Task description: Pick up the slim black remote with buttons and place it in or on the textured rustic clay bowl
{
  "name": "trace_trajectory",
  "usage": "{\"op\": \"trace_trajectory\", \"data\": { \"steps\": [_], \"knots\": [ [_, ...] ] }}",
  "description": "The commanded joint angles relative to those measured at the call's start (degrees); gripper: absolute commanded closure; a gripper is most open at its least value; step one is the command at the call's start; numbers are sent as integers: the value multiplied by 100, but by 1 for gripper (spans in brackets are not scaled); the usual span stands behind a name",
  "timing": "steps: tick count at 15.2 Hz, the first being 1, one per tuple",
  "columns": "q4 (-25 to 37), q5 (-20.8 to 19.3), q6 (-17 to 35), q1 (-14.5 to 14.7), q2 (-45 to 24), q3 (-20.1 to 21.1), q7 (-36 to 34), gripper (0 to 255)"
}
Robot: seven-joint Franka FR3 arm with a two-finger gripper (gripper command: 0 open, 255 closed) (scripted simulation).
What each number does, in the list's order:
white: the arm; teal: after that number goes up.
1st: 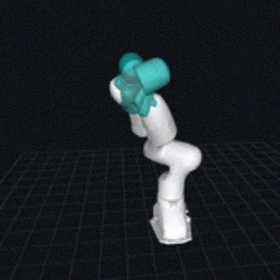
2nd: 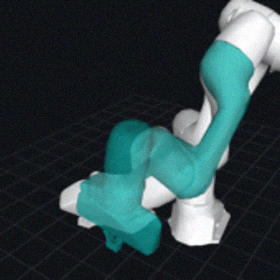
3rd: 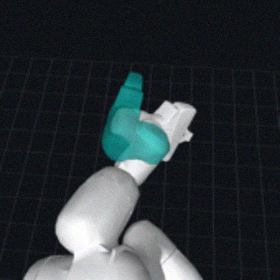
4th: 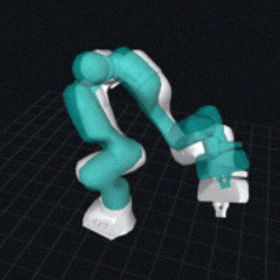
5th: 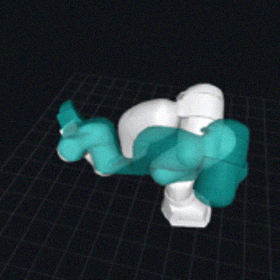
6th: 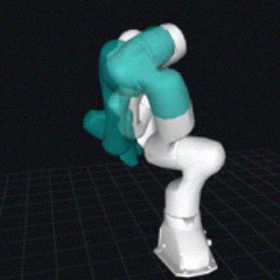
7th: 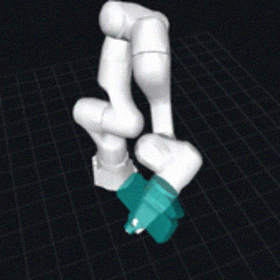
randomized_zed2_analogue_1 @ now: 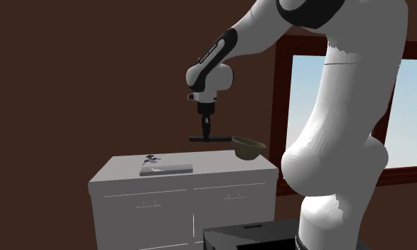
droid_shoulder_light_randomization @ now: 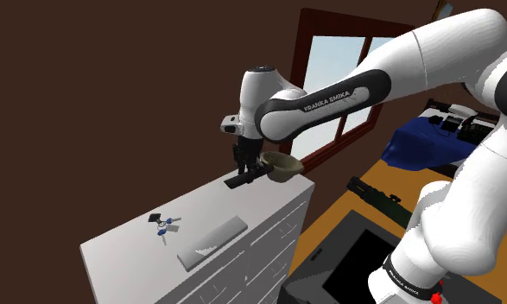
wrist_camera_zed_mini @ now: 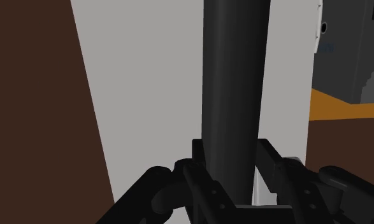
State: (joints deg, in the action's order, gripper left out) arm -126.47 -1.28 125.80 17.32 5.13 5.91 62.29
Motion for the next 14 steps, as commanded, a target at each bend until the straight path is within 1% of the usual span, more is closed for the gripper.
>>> {"op": "trace_trajectory", "data": {
  "steps": [1, 11, 14],
  "knots": [
    [113, 7, -155, 3, 41, 2, 0, 255],
    [644, 41, -906, 3, 263, -7, 39, 255],
    [409, 52, -843, -173, 442, -248, 461, 255]
  ]
}}
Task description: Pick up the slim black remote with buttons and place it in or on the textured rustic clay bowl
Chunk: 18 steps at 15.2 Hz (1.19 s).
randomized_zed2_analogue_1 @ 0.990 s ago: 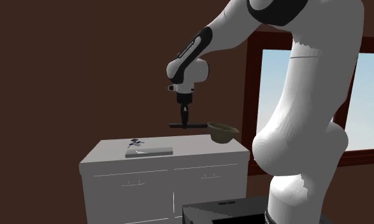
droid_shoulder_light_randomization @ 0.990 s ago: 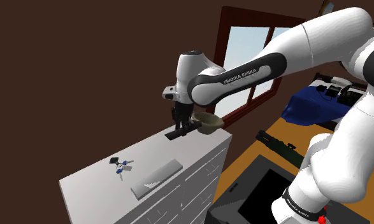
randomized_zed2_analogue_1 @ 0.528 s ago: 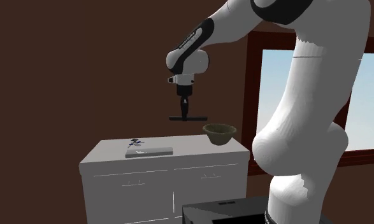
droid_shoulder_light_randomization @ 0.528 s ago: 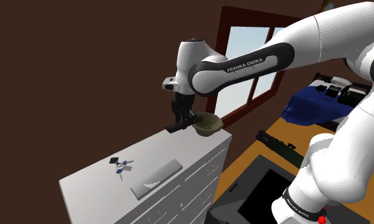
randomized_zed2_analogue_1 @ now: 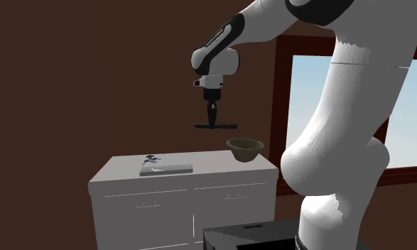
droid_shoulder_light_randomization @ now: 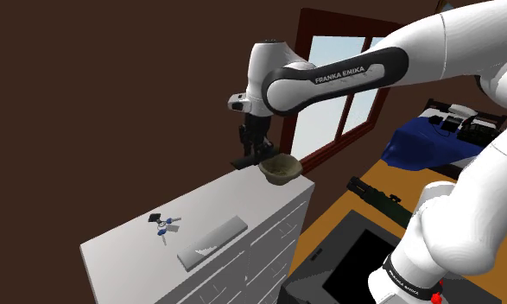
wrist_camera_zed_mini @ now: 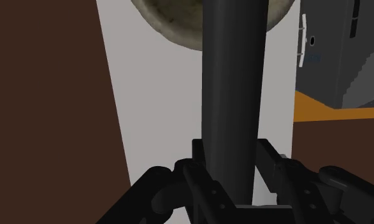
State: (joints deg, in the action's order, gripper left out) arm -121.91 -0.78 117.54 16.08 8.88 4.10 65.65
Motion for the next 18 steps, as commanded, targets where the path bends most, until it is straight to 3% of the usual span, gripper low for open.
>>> {"op": "trace_trajectory", "data": {
  "steps": [1, 10, 18],
  "knots": [
    [-112, 2, 2, -108, 116, -151, 265, 255],
    [-407, -50, 128, -618, 301, -902, 1494, 255],
    [-837, -40, 755, -619, 103, -915, 1503, 255]
  ]
}}
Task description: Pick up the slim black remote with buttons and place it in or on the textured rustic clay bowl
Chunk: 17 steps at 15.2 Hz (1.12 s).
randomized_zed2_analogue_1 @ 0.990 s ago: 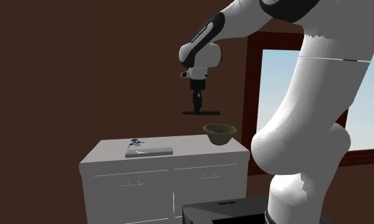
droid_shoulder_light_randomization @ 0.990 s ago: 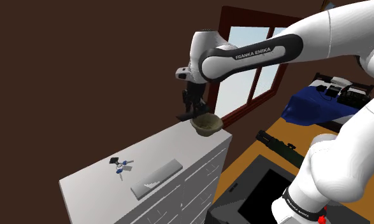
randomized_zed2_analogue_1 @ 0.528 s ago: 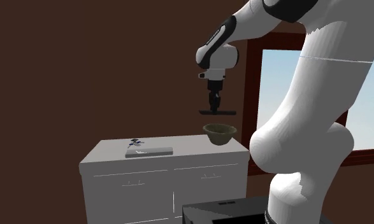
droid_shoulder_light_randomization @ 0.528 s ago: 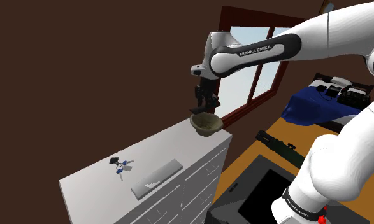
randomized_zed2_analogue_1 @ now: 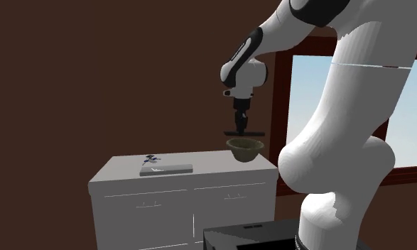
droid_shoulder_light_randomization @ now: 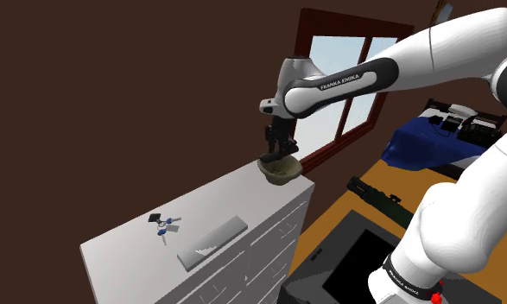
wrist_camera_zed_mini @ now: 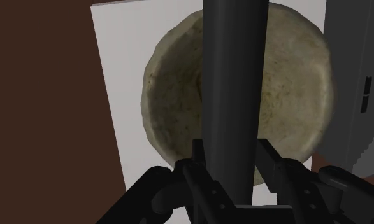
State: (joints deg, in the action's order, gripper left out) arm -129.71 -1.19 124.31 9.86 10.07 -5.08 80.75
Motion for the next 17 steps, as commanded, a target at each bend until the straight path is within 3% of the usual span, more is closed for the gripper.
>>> {"op": "trace_trajectory", "data": {
  "steps": [1, 11, 12, 17],
  "knots": [
    [-106, 3, 157, 3, -47, 2, -5, 255],
    [-218, 8, 347, 3, -126, -2, -1, 255],
    [-218, 8, 347, 3, -126, -2, -1, 0],
    [-218, 8, 347, 3, -126, -2, -1, 0]
  ]
}}
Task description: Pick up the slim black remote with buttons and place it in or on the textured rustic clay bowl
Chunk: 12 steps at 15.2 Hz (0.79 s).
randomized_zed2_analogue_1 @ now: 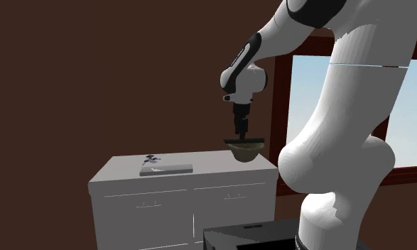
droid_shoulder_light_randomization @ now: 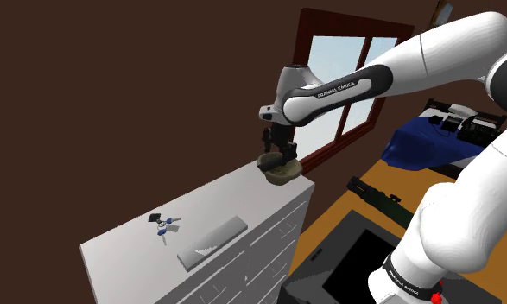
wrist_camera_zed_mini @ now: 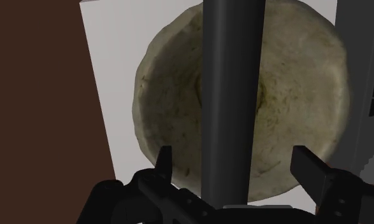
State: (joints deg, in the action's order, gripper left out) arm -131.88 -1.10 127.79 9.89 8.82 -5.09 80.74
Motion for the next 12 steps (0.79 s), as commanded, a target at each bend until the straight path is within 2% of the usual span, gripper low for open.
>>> {"op": "trace_trajectory", "data": {
  "steps": [1, 4, 12],
  "knots": [
    [96, -8, -196, 0, 101, 4, -6, 0],
    [404, -23, -741, 0, 338, 16, -19, 0],
    [404, -23, -741, 0, 338, 17, -19, 0]
  ]
}}
